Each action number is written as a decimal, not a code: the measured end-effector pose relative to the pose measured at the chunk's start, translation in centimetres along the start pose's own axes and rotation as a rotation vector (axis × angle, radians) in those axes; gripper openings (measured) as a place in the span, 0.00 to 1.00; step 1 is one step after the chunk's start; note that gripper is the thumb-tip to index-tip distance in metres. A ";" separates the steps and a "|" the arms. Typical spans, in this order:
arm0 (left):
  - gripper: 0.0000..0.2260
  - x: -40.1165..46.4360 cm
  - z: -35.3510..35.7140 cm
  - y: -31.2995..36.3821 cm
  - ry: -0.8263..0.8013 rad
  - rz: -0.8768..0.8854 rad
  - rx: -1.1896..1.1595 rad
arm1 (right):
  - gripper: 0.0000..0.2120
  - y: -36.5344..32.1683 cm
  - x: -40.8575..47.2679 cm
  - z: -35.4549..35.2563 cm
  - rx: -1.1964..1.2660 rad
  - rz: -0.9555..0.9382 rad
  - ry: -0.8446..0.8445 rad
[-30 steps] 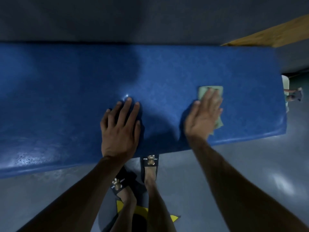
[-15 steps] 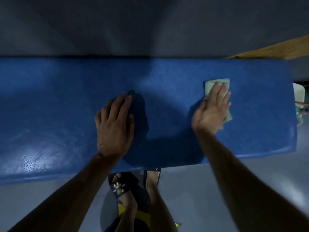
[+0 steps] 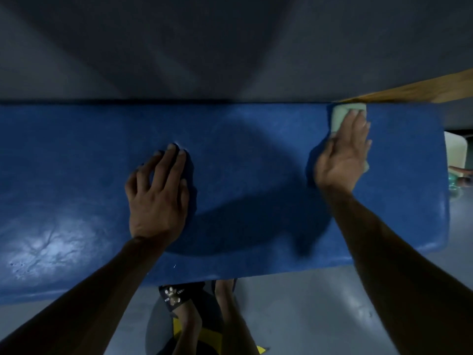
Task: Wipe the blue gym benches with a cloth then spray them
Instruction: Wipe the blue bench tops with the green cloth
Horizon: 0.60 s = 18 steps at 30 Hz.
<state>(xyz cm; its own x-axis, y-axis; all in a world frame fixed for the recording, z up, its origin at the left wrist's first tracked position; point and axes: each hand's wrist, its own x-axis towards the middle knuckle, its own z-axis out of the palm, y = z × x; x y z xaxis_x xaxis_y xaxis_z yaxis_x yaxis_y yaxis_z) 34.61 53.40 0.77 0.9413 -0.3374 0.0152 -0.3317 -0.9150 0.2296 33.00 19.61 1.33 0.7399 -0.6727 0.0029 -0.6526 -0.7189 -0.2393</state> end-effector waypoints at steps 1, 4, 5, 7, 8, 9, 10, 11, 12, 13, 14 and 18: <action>0.23 0.0 0.0 0.0 -0.002 0.000 0.005 | 0.27 -1.7 -0.4 0.3 0.006 0.079 0.033; 0.24 0.1 0.0 0.1 -0.016 -0.007 0.025 | 0.28 -8.1 -3.9 1.6 0.032 -0.111 -0.043; 0.24 0.1 0.0 0.1 -0.021 -0.008 0.031 | 0.27 -10.0 -5.5 2.1 0.055 -0.270 -0.095; 0.24 0.2 -0.1 0.2 -0.033 -0.014 0.035 | 0.24 -11.8 -7.6 2.7 0.105 -0.571 -0.125; 0.24 0.1 -0.1 0.2 -0.034 -0.015 0.034 | 0.23 -11.6 -7.4 2.5 0.129 -0.684 -0.141; 0.24 0.1 -0.1 0.3 -0.032 -0.015 0.034 | 0.24 -10.5 -6.4 2.1 0.122 -0.796 -0.162; 0.24 0.1 -0.2 0.3 -0.029 -0.015 0.037 | 0.24 -8.9 -4.9 1.5 0.079 -0.898 -0.186; 0.24 0.2 -0.1 0.4 -0.027 -0.017 0.043 | 0.25 -7.0 -3.2 1.0 0.031 -0.966 -0.204; 0.24 0.2 -0.1 0.4 -0.028 -0.020 0.049 | 0.24 -4.8 -1.3 0.7 -0.001 -0.973 -0.201; 0.24 0.2 -0.1 0.4 -0.030 -0.022 0.050 | 0.24 -2.5 0.5 0.1 -0.016 -0.907 -0.204; 0.24 0.1 0.0 0.4 -0.029 -0.024 0.049 | 0.24 -0.4 2.0 -0.6 -0.033 -0.789 -0.216; 0.24 0.1 0.2 0.4 -0.025 -0.024 0.055 | 0.25 2.1 3.1 -1.7 -0.018 -0.340 -0.148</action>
<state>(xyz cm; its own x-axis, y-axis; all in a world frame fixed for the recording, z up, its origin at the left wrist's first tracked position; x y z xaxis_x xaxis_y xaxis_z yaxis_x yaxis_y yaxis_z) 34.57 52.94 0.70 0.9472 -0.3202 -0.0142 -0.3129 -0.9334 0.1760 33.66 15.74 2.45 0.9296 -0.3634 -0.0614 -0.3674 -0.9007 -0.2320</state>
